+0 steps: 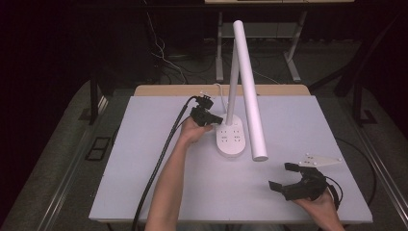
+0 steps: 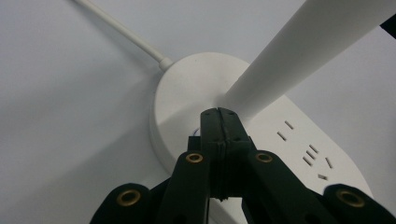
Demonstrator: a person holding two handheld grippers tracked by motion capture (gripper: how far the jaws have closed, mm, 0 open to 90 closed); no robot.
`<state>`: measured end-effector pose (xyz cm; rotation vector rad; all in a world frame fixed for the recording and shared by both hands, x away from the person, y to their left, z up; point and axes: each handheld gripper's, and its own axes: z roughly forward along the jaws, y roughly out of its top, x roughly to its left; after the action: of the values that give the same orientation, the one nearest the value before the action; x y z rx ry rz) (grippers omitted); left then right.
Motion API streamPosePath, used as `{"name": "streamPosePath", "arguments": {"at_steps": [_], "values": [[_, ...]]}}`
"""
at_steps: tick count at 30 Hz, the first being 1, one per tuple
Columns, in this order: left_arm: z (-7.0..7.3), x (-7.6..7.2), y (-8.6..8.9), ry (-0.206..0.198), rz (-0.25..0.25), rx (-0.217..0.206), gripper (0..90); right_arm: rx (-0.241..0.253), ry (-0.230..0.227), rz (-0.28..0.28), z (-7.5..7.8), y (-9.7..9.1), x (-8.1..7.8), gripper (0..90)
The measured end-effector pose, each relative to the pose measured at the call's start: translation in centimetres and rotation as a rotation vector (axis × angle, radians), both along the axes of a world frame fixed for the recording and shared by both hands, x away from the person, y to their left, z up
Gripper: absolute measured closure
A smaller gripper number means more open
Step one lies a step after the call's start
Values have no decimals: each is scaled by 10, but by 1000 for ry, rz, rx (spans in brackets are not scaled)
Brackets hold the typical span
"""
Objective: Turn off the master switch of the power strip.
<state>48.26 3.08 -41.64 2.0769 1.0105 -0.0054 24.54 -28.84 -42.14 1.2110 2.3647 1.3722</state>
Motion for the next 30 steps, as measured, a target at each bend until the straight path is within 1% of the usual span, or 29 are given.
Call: {"name": "streamPosePath", "arguments": {"at_steps": [1,2,3,5,7,8,9,10,12,15,19,22,24,25,26,28,30], "values": [[0,0,0,2,1,-5,900,0,1,-1,0,0,0,1],[-1,1,1,3,-9,2,900,-1,2,0,0,0,0,1],[-1,1,1,2,-8,2,900,-1,2,1,0,0,0,2],[-3,2,0,6,8,-14,900,-2,2,0,0,0,0,2],[-4,3,2,6,-12,6,900,-1,2,-1,0,-1,0,2],[-5,4,2,14,-10,-5,900,-2,2,-2,0,-1,0,2],[-5,5,3,21,-23,-9,900,-2,2,-2,0,-1,0,2],[-6,5,3,27,-15,-26,900,-4,1,-2,0,-1,0,2],[-7,5,2,35,-13,-35,900,-4,4,-2,-1,-1,0,1],[-7,7,3,42,-15,-37,900,-5,-1,-2,-1,-2,0,2],[-8,7,2,36,-17,-18,900,-3,1,-7,0,-2,-1,2],[-9,7,1,59,4,-41,900,-4,-1,-5,0,-2,-1,1],[-10,7,2,72,11,-45,900,-7,-7,-1,-1,-1,-1,2],[-10,7,2,65,8,-42,900,-9,-7,0,-1,-1,-1,2],[-9,6,1,69,12,-37,900,-11,-7,0,-1,-1,-1,2],[-9,7,1,61,7,-26,900,-12,2,-1,-1,-1,0,2],[-9,6,0,57,10,-24,900,-12,-1,0,0,0,-1,2]]}}
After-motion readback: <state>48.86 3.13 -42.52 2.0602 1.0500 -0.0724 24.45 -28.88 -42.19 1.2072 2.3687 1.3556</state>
